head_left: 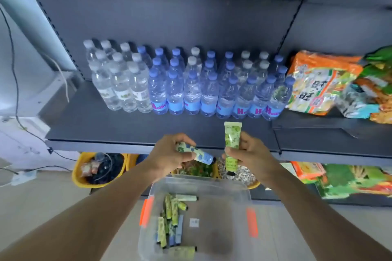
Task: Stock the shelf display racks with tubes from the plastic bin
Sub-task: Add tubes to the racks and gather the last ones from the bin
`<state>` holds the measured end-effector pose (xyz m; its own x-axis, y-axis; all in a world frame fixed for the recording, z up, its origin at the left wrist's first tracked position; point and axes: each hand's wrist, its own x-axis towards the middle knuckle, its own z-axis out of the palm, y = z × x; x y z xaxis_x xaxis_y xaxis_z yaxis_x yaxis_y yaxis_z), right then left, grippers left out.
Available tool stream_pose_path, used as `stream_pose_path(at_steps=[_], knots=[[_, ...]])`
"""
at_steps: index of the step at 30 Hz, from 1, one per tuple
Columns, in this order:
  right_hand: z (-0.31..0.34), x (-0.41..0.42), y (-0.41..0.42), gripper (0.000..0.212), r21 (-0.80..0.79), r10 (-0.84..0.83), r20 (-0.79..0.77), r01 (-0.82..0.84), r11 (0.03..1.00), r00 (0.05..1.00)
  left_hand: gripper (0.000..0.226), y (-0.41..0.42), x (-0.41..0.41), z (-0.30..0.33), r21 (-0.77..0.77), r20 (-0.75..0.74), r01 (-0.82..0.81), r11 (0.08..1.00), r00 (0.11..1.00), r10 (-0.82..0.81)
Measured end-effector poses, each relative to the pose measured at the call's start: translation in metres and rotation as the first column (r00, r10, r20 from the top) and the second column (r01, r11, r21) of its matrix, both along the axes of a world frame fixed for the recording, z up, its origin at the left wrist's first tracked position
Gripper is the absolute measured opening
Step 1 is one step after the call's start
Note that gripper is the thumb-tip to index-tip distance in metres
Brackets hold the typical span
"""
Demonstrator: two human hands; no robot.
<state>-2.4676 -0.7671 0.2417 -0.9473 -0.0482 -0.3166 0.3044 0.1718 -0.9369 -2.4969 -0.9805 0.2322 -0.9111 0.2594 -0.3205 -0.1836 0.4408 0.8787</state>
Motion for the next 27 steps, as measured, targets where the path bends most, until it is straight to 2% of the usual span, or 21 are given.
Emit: stream_pose_path(at_steps=[3, 8, 11, 15, 18, 22, 25, 27], knots=[[0.058, -0.007, -0.007, 0.029, 0.075, 0.045, -0.105, -0.037, 0.997, 0.993, 0.016, -0.011, -0.003, 0.058, 0.029, -0.082, -0.009, 1.000, 0.997, 0.011], [0.142, -0.022, -0.029, 0.028, 0.152, 0.043, -0.264, -0.003, 0.988, 0.963, 0.033, -0.038, -0.015, 0.147, 0.082, -0.241, -0.089, 0.993, 0.965, 0.107], [0.186, -0.029, -0.046, 0.027, 0.150, 0.022, -0.346, 0.032, 0.988, 0.938, 0.026, -0.052, -0.024, 0.196, 0.158, -0.300, -0.097, 0.983, 0.944, 0.141], [0.238, -0.039, -0.065, 0.022, 0.152, 0.026, -0.437, 0.045, 0.987, 0.899, 0.014, -0.070, -0.035, 0.251, 0.179, -0.378, -0.020, 0.984, 0.922, 0.088], [0.266, -0.049, -0.076, 0.023, 0.193, 0.045, -0.472, 0.053, 0.980, 0.880, 0.018, -0.083, -0.047, 0.281, 0.123, -0.428, 0.003, 0.992, 0.902, 0.050], [0.290, -0.066, -0.085, 0.018, 0.316, 0.050, -0.535, 0.145, 0.938, 0.843, 0.045, -0.091, -0.061, 0.303, 0.174, -0.435, 0.001, 0.985, 0.897, 0.076], [0.300, -0.082, -0.087, 0.036, 0.377, 0.062, -0.580, 0.199, 0.905, 0.812, 0.030, -0.095, -0.068, 0.313, 0.198, -0.448, -0.016, 0.980, 0.888, 0.105], [0.309, -0.092, -0.087, 0.033, 0.362, 0.044, -0.618, 0.235, 0.902, 0.785, 0.026, -0.100, -0.073, 0.316, 0.172, -0.476, -0.032, 0.985, 0.873, 0.111]])
